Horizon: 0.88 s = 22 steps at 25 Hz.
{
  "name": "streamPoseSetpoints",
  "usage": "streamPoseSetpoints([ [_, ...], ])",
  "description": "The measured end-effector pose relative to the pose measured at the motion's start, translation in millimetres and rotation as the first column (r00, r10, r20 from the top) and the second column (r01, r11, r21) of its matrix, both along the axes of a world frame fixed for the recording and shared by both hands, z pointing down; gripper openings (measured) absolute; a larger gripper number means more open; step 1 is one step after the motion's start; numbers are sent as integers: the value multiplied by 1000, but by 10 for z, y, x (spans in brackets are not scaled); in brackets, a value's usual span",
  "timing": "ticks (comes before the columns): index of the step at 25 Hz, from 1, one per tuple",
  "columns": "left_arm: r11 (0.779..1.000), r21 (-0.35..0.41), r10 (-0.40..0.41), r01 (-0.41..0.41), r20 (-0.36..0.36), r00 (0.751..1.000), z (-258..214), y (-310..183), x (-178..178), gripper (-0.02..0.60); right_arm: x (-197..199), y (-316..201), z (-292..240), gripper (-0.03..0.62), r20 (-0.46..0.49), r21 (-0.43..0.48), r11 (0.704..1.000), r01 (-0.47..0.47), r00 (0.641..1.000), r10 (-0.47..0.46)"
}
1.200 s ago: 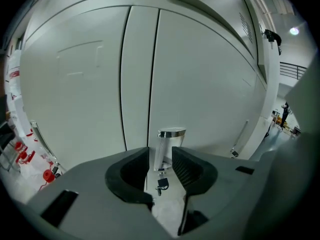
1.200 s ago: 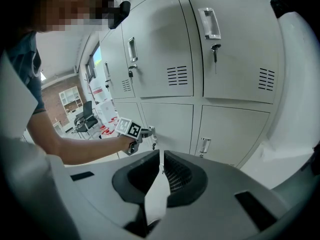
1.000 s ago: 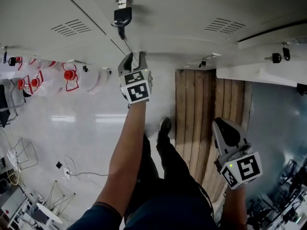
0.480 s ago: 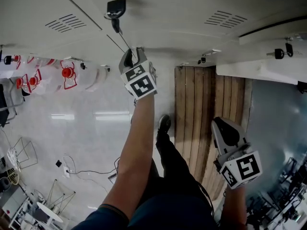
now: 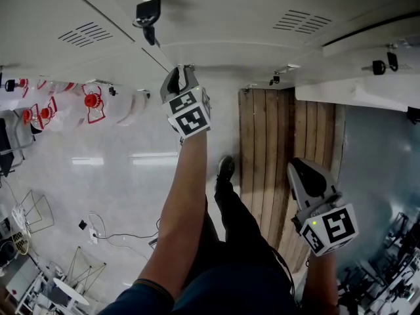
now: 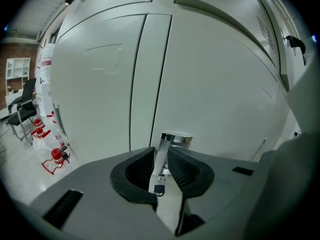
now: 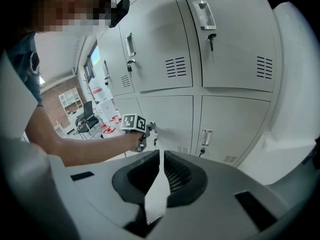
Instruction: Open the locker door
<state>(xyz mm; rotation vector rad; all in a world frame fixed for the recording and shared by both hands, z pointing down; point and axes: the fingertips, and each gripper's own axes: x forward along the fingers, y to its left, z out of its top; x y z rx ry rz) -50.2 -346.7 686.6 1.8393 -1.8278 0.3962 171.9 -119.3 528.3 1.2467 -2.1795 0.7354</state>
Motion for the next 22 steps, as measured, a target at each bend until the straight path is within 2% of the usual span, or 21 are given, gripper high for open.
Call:
streamPoseSetpoints([
  [17, 999, -2, 51, -51, 18, 999, 8, 499, 45, 104, 4, 30, -51, 38, 4, 13, 1000, -13, 1000, 13],
  [19, 999, -24, 24, -23, 26, 999, 46, 604, -6, 103, -4, 34, -56, 38, 5, 15, 1000, -12, 1000, 12],
  [20, 999, -43, -8, 9, 33, 999, 92, 678, -86, 14, -10, 36, -57, 38, 6, 15, 1000, -11, 1000, 11],
  [22, 998, -55, -32, 34, 43, 999, 177, 836, -251, 15, -25, 48, -53, 38, 7, 14, 1000, -7, 1000, 7],
])
